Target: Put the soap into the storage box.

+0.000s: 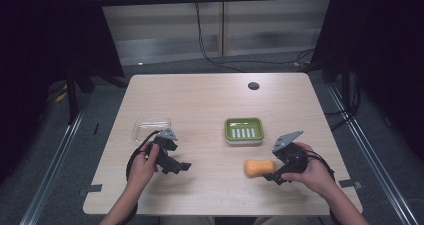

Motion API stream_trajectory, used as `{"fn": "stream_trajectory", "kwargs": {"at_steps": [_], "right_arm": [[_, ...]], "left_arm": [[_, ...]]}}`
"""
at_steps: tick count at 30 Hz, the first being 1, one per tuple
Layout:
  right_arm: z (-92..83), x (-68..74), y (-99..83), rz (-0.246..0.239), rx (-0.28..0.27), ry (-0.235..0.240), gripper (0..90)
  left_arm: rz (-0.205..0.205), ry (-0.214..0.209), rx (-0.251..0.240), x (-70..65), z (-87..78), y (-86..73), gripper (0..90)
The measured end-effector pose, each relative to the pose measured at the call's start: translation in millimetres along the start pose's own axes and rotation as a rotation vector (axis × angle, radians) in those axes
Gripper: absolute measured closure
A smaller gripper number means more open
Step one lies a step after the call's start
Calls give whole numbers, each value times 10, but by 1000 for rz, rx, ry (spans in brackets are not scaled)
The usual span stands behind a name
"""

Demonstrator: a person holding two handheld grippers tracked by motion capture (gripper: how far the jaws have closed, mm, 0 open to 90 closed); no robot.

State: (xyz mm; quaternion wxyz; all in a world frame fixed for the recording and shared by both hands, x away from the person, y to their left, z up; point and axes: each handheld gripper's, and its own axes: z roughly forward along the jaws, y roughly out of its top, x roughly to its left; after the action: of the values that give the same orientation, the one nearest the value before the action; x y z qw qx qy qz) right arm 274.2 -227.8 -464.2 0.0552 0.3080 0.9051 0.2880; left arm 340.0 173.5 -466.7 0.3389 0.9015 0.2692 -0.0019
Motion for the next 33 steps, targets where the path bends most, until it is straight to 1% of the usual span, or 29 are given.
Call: {"fn": "stream_trajectory", "kwargs": {"at_steps": [2, 5, 7, 8, 9, 10, 14, 15, 16, 17, 20, 21, 22, 23, 25, 29, 33], "right_arm": [[44, 8, 45, -2, 29, 4, 75], [86, 2, 83, -13, 47, 5, 77], [95, 0, 96, -16, 53, 8, 78], [102, 7, 110, -8, 58, 9, 80], [125, 2, 136, -27, 60, 15, 83], [137, 2, 147, -32, 63, 13, 84], [179, 5, 174, -29, 79, 19, 91], [192, -2, 178, -43, 74, 20, 93], [197, 5, 184, -33, 80, 23, 93], [206, 11, 190, -30, 81, 25, 93], [219, 15, 197, -36, 88, 31, 99], [232, 12, 204, -44, 96, 27, 110], [234, 17, 206, -32, 103, 28, 135], [239, 5, 209, -47, 100, 36, 151], [241, 7, 212, -39, 104, 39, 151], [253, -8, 227, -50, 111, 39, 153], [260, -5, 245, -50, 123, 44, 188]], "left_arm": [[1, -3, 4, 5, -6, -2, 42], [2, -4, 4, 15, -21, -13, 42], [1, 1, 6, 19, -22, -17, 42], [-8, -2, 6, 18, -18, -22, 42], [-1, 1, 11, 28, -18, -31, 43], [-1, 1, 11, 28, -18, -31, 43], [1, 1, 9, 28, -37, -26, 42], [2, 1, 5, 29, -39, -27, 42], [1, 1, 3, 29, -40, -28, 41], [-9, 3, -1, 24, -40, -34, 42], [-7, 4, 7, 28, -46, -37, 42], [-8, 6, 6, 29, -47, -39, 42], [-8, 6, 6, 29, -47, -39, 42], [-7, 7, 5, 30, -49, -40, 41], [-2, 10, 8, 31, -57, -39, 42], [-1, 10, 11, 35, -55, -45, 41], [-6, 15, 7, 32, -40, -48, 41]]}}
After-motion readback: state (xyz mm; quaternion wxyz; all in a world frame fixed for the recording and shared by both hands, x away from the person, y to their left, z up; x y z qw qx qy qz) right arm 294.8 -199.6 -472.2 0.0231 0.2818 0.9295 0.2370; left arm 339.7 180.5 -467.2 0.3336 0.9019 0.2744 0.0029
